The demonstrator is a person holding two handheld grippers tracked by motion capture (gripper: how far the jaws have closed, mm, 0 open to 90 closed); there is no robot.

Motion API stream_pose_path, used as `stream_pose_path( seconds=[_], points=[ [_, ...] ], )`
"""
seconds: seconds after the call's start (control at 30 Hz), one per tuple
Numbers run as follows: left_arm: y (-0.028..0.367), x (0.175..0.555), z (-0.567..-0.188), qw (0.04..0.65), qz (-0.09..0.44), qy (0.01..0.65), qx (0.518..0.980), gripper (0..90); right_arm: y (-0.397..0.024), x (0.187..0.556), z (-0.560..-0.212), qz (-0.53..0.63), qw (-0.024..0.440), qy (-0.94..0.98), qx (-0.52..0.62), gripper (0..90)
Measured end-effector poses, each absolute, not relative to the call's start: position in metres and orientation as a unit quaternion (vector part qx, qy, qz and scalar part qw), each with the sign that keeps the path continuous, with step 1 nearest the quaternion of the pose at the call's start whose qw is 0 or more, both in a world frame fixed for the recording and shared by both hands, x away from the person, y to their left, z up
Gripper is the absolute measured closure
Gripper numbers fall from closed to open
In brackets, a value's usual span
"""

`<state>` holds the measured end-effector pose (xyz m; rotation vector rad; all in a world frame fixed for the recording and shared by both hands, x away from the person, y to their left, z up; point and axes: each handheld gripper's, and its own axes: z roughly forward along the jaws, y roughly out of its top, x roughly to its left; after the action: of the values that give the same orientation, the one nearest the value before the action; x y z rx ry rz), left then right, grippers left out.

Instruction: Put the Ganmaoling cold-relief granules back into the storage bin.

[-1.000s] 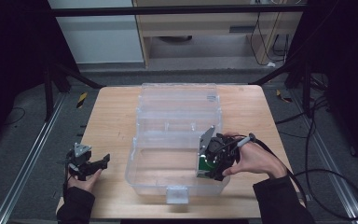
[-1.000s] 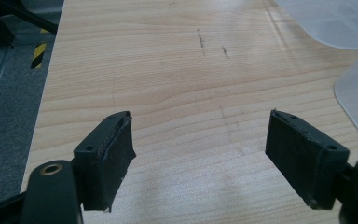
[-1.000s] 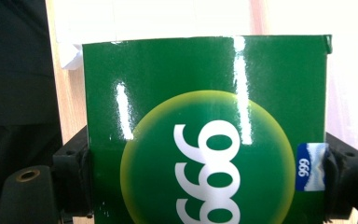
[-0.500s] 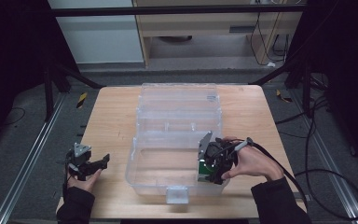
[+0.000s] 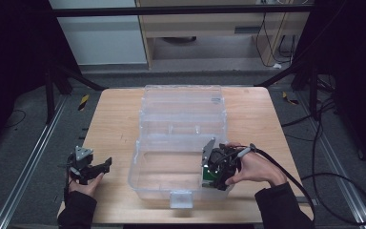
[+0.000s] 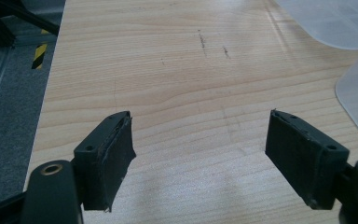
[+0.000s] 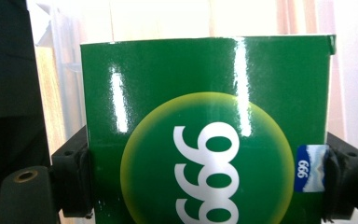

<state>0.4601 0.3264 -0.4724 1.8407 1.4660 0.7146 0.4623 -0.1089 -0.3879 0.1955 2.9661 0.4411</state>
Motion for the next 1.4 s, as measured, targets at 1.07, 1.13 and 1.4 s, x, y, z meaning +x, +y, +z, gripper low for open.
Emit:
stream_pose_path(
  seconds=[1.07, 1.13, 1.4],
  points=[
    [0.326, 0.460, -0.473, 0.333, 0.272, 0.561, 0.707, 23.0, -0.170, 0.447, -0.352, 0.257, 0.127, 0.947, 0.143, 17.8],
    [0.326, 0.460, -0.473, 0.332, 0.272, 0.561, 0.707, 23.2, -0.184, 0.443, -0.352, 0.280, 0.138, 0.936, 0.161, 18.0],
    [0.325, 0.460, -0.473, 0.330, 0.268, 0.559, 0.712, 25.1, -0.225, 0.440, -0.377, 0.342, 0.187, 0.887, 0.247, 17.5]
  ],
)
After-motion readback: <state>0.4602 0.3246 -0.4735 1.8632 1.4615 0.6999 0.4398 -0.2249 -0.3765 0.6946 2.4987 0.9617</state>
